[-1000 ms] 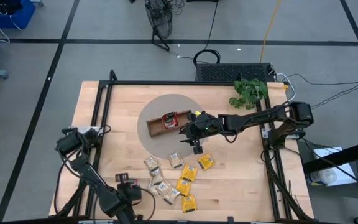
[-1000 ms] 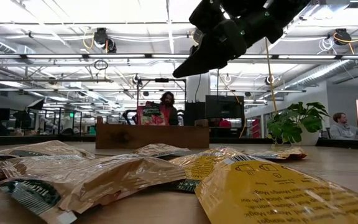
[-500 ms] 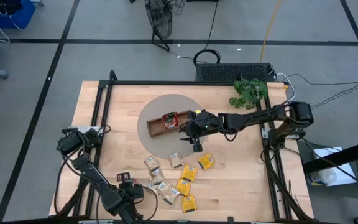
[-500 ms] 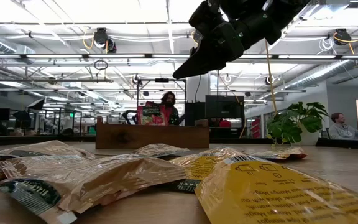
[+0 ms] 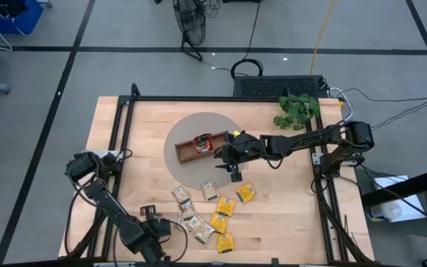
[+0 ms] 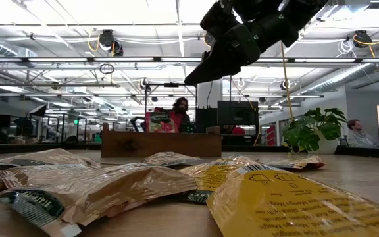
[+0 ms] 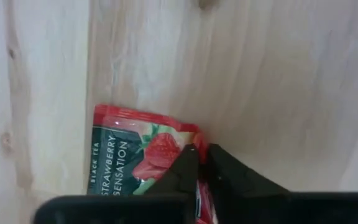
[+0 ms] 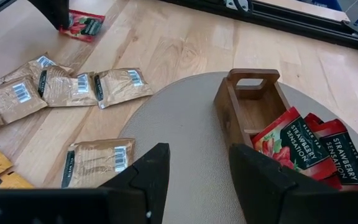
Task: Pick & Place Tea
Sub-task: Put the red tea bag into the wooden organizer
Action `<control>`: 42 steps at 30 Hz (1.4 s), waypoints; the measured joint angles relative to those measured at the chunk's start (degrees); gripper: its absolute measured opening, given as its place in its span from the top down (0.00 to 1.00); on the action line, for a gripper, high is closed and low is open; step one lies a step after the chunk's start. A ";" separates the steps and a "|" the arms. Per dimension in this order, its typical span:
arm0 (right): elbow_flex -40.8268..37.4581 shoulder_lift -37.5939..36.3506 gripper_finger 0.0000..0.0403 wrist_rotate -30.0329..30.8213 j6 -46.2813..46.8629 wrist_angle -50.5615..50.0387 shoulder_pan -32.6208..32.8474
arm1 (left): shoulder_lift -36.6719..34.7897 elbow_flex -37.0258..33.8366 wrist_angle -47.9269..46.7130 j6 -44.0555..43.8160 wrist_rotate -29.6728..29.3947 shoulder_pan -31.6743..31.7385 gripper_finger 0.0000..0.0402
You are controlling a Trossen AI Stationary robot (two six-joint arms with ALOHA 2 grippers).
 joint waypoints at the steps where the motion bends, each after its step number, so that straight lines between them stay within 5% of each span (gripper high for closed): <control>1: 0.00 0.00 0.63 0.00 0.00 -0.04 0.00 | 0.00 0.16 -0.41 0.31 -0.20 0.26 0.96; 6: 0.02 0.00 0.63 -0.01 0.48 0.27 0.00 | 1.02 4.50 -14.08 5.00 -7.43 2.14 0.98; 13: -3.13 0.46 0.63 -1.18 3.59 8.36 0.03 | 0.83 14.38 -36.84 16.51 -32.17 7.30 0.99; 21: -10.45 0.59 0.63 -19.68 14.56 34.39 -3.28 | 0.66 15.14 -31.68 45.10 -49.85 16.63 0.99; 31: -11.15 1.46 0.63 -21.42 16.72 36.01 -4.36 | 0.63 15.14 -13.07 82.18 -66.60 24.07 1.00; 42: -11.20 1.40 0.63 -21.54 20.04 34.02 -8.67 | 0.57 15.14 -5.63 91.03 -70.82 24.58 1.00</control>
